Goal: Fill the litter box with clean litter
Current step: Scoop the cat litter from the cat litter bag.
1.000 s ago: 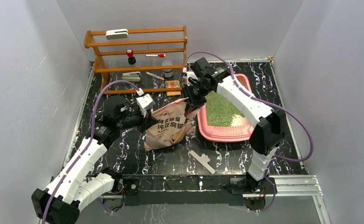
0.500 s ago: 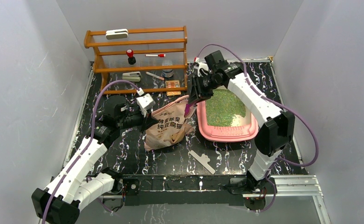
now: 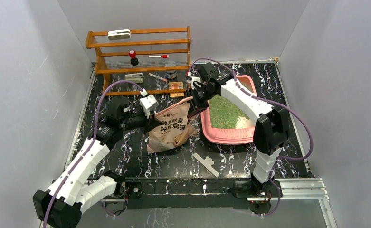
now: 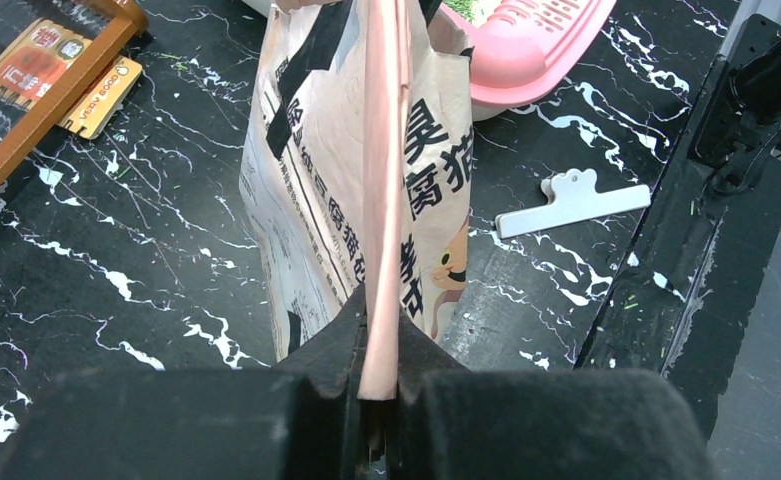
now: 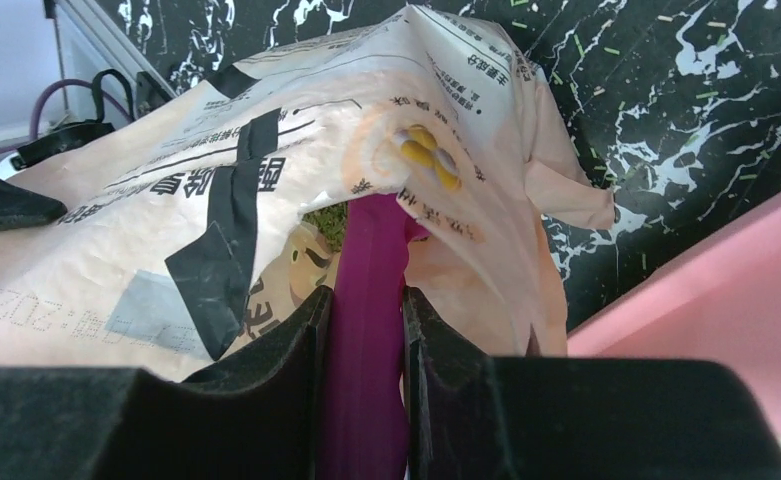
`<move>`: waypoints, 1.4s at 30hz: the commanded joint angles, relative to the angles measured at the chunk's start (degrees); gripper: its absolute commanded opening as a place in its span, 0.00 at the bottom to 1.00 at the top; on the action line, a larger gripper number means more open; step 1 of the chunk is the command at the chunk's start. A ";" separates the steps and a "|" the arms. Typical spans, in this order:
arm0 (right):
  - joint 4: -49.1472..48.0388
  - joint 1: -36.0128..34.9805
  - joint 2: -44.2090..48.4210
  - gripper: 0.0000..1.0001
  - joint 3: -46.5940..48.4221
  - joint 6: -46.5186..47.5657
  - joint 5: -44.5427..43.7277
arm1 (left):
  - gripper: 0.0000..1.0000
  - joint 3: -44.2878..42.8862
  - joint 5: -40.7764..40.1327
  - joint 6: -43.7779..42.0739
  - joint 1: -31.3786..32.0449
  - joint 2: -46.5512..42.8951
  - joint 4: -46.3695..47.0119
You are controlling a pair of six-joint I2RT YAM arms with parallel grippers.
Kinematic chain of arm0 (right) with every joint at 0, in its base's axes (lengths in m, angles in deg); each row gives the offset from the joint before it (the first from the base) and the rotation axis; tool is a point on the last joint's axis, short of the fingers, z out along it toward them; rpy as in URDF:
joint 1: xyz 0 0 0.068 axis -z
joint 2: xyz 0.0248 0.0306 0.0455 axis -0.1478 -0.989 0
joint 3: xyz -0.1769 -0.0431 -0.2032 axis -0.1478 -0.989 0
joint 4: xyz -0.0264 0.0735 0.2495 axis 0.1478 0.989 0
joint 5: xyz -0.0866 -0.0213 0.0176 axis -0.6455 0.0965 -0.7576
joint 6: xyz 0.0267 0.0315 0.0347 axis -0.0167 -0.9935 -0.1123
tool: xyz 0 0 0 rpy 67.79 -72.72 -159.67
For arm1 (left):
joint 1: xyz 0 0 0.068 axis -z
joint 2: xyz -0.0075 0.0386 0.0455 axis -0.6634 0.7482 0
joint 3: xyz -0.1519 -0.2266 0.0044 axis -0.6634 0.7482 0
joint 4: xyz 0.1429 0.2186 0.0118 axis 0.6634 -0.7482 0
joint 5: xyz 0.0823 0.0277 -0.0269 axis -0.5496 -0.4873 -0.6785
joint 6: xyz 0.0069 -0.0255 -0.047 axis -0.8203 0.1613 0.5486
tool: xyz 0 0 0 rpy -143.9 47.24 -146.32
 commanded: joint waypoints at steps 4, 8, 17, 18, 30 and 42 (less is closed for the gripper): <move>-8.32 1.04 1.34 0.00 -3.38 -2.40 14.70 | 0.00 -4.27 2.38 -0.47 0.27 -0.27 3.72; -16.54 3.14 4.36 0.00 -8.79 -8.10 21.27 | 0.00 -4.45 2.05 -0.40 0.28 0.15 3.77; -49.61 9.47 12.92 0.00 -27.24 -31.11 32.72 | 0.00 -4.41 1.77 -0.17 0.29 0.42 4.86; -54.34 10.04 13.69 0.00 -29.08 -34.09 33.48 | 0.00 -4.28 1.66 -0.03 0.31 0.34 5.08; -77.39 15.15 18.07 0.00 -42.90 -50.88 36.43 | 0.43 -3.70 5.87 3.37 0.27 0.91 7.74; -84.01 23.59 21.69 0.00 -49.79 -57.42 39.56 | 0.09 -4.84 7.41 4.83 0.31 2.78 9.96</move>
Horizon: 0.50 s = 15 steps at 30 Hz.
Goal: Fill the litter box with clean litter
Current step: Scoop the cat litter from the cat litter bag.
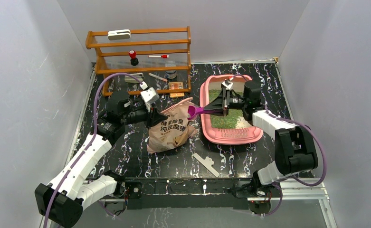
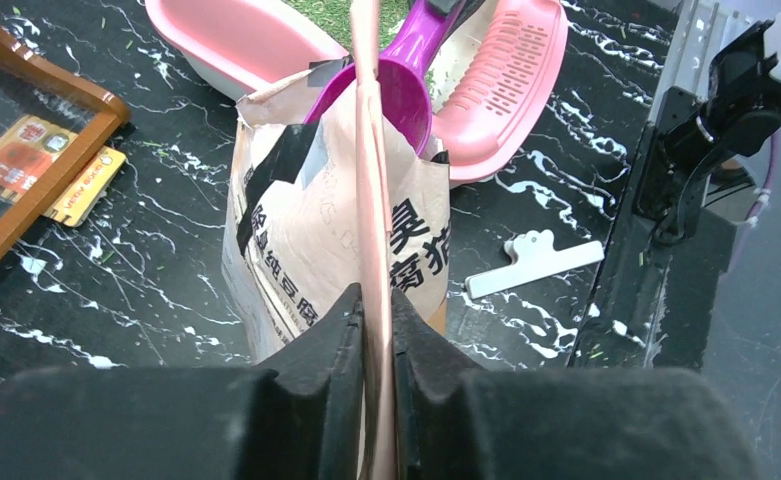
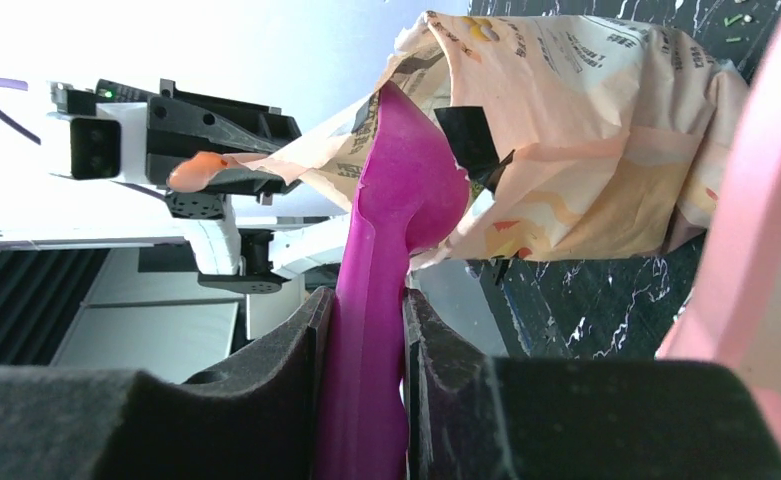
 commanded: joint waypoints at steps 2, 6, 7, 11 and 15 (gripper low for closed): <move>-4.03 4.36 3.60 0.00 -1.63 -2.54 4.38 | 0.00 -2.61 1.34 -0.45 0.30 -1.17 1.95; 10.64 6.79 5.17 0.00 0.91 5.84 4.42 | 0.00 -2.44 1.24 -0.75 0.31 -2.07 1.84; 18.51 6.94 5.21 0.00 3.18 10.97 3.43 | 0.00 -2.44 1.40 -0.79 0.32 -2.19 1.87; 48.13 6.70 2.41 0.00 15.10 34.59 -3.11 | 0.00 -2.26 1.94 -1.10 0.31 -2.10 1.95; 59.10 6.09 0.35 0.00 20.38 42.61 -7.07 | 0.00 -2.82 2.26 -1.27 0.27 -1.37 1.81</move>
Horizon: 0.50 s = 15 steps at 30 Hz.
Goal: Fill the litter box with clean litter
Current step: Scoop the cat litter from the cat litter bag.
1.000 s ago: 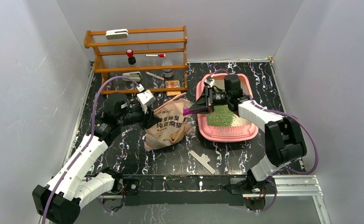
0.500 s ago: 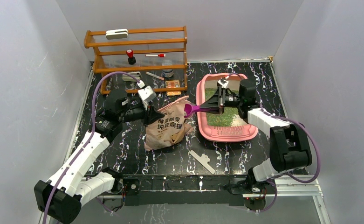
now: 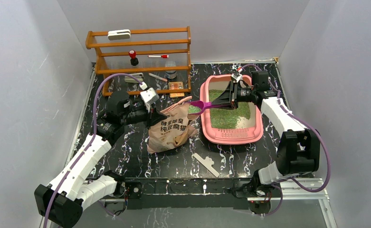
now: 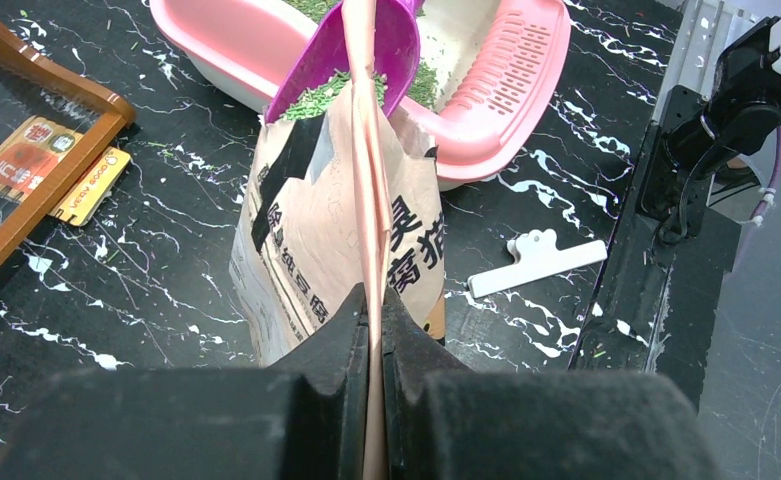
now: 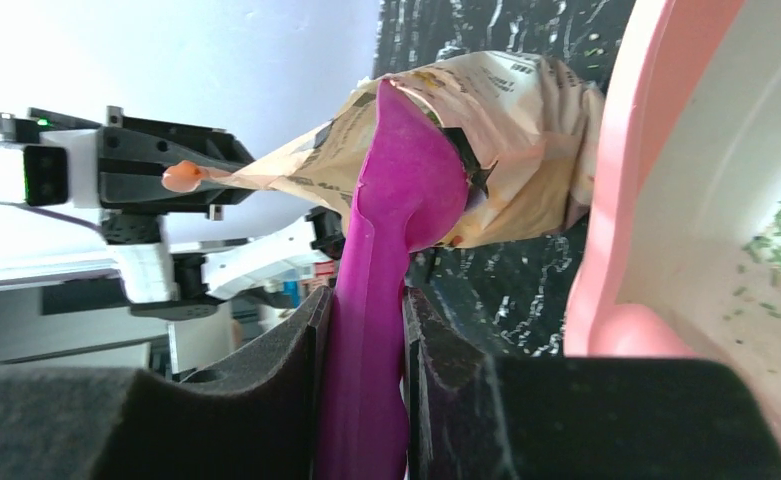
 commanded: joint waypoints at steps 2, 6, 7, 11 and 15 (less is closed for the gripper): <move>25.01 -1.96 -2.25 0.00 9.20 19.48 -7.11 | 0.00 -3.09 2.62 -1.13 0.30 -0.91 1.72; 29.96 -5.14 -4.60 0.00 13.69 22.69 -10.28 | 0.00 -3.44 2.13 -2.03 0.28 -0.80 1.57; 29.85 -5.73 -4.88 0.00 14.09 22.63 -10.91 | 0.00 -3.53 1.99 -2.13 0.31 -0.73 1.52; 33.24 -8.29 -7.58 0.00 18.87 24.21 -16.53 | 0.00 -3.58 2.12 -2.24 0.25 -0.53 1.32; 39.31 -15.43 -12.20 0.00 25.99 25.15 -30.59 | 0.00 -3.38 1.66 -2.70 0.27 -0.62 0.95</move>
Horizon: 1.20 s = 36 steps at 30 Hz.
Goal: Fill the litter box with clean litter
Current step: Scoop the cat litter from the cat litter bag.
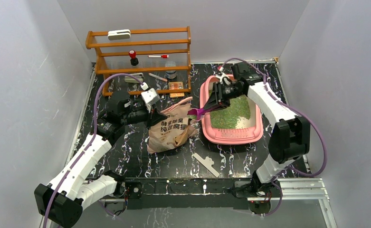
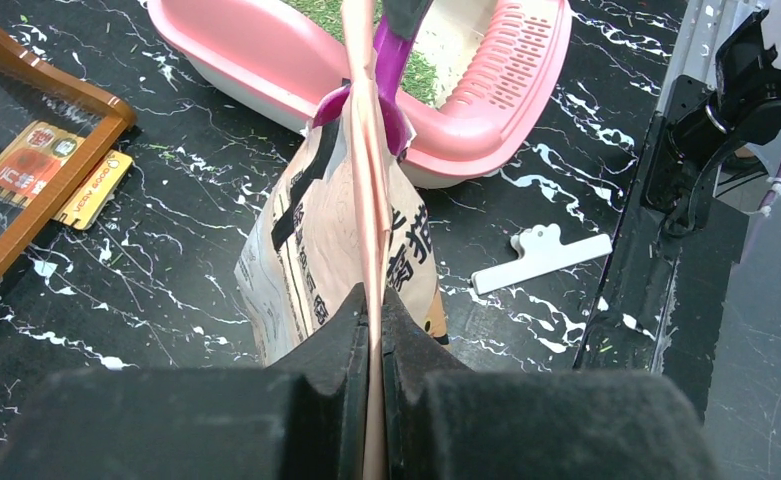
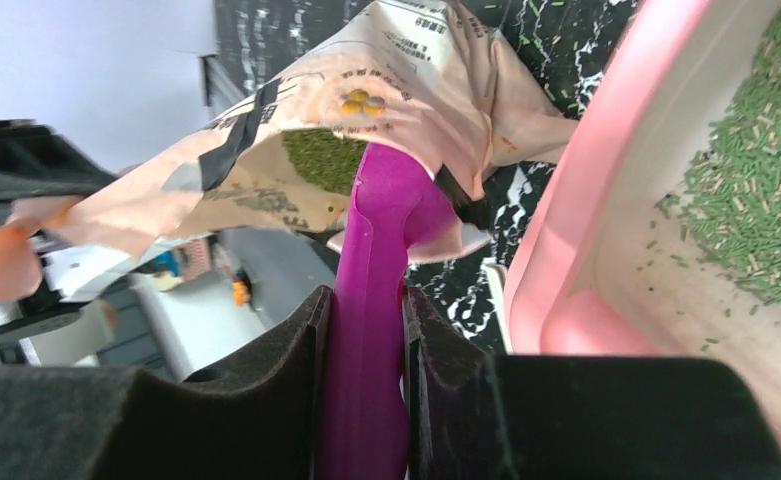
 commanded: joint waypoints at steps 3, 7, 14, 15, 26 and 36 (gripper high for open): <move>7.95 -11.54 -7.11 0.00 10.04 2.27 -19.31 | 0.00 -2.86 -0.07 -1.71 0.21 -0.73 0.73; 9.14 -18.12 -12.87 0.00 13.03 1.80 -22.68 | 0.00 -2.70 -0.54 -2.18 0.18 -0.83 -0.46; -9.13 -13.37 -7.07 0.00 4.15 -4.43 0.58 | 0.00 -1.47 -1.56 -1.37 0.20 -2.27 -0.93; -13.98 -11.97 -5.53 0.00 1.93 -7.11 4.34 | 0.00 -1.21 -1.56 -1.26 0.18 -2.43 -0.80; -54.94 -0.83 2.79 0.00 -18.84 -34.25 23.59 | 0.00 -1.89 -1.23 -1.25 0.21 -2.20 -0.12; -61.42 6.85 6.28 0.00 -26.10 -38.71 29.27 | 0.00 -1.29 -1.47 -0.63 0.23 -2.56 0.75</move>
